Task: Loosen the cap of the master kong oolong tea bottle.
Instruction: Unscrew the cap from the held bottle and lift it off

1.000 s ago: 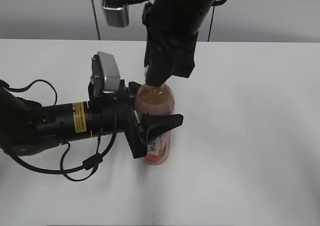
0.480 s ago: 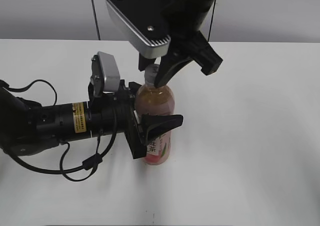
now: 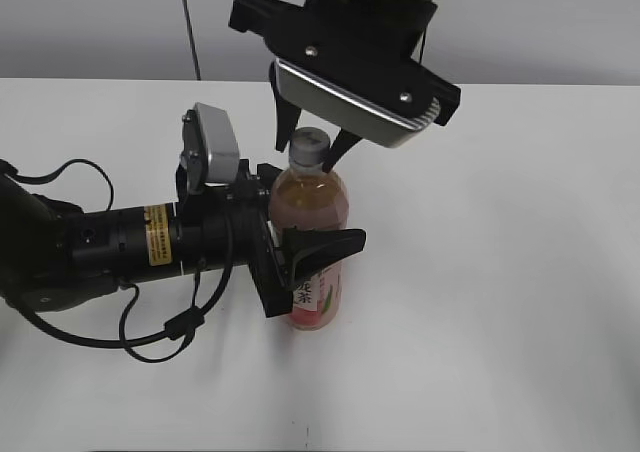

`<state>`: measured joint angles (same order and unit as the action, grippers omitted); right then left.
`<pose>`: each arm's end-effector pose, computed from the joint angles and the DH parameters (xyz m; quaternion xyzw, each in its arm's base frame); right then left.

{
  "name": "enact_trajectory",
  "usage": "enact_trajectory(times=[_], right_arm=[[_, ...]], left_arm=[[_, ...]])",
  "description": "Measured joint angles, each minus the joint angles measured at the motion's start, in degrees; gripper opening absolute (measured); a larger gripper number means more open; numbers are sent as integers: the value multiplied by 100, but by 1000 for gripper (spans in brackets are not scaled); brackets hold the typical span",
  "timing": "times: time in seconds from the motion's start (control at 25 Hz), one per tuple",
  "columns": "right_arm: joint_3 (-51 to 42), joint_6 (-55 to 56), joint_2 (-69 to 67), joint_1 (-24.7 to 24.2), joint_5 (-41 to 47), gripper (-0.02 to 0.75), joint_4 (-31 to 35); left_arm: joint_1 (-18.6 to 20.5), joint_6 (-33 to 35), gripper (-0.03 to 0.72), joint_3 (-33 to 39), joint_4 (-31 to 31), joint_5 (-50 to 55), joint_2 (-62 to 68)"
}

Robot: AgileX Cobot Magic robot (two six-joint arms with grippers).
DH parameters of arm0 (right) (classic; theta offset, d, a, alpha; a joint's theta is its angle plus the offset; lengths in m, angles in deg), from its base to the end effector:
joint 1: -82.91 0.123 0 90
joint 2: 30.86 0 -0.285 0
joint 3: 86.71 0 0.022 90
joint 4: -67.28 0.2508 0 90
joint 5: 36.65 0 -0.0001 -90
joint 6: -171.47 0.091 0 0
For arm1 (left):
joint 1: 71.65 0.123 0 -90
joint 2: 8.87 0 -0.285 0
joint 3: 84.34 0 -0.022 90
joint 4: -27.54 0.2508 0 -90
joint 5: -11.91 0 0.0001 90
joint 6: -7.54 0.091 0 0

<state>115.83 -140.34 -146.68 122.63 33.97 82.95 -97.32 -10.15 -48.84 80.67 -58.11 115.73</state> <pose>0.2937 0.2742 0.3029 -0.9762 0.0991 -0.0071 0.1925 0.2649 -0.2032 0.1174 0.4482 0.6032 -0.4095 0.5173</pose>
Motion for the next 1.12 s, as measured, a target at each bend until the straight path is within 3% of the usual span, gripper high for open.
enact_trajectory(times=[0.2, 0.44, 0.96, 1.12], right_arm=[[0, -948, 5, 0, 0, 281, 0], [0, -1079, 5, -11, 7, 281, 51], [0, 560, 5, -5, 7, 284, -3], [0, 1289, 5, -5, -17, 335, -16]], left_arm=[[0, -5, 451, 0, 0, 0, 0], [0, -5, 451, 0, 7, -5, 0], [5, -5, 450, 0, 37, -5, 0], [5, -5, 450, 0, 37, -5, 0]])
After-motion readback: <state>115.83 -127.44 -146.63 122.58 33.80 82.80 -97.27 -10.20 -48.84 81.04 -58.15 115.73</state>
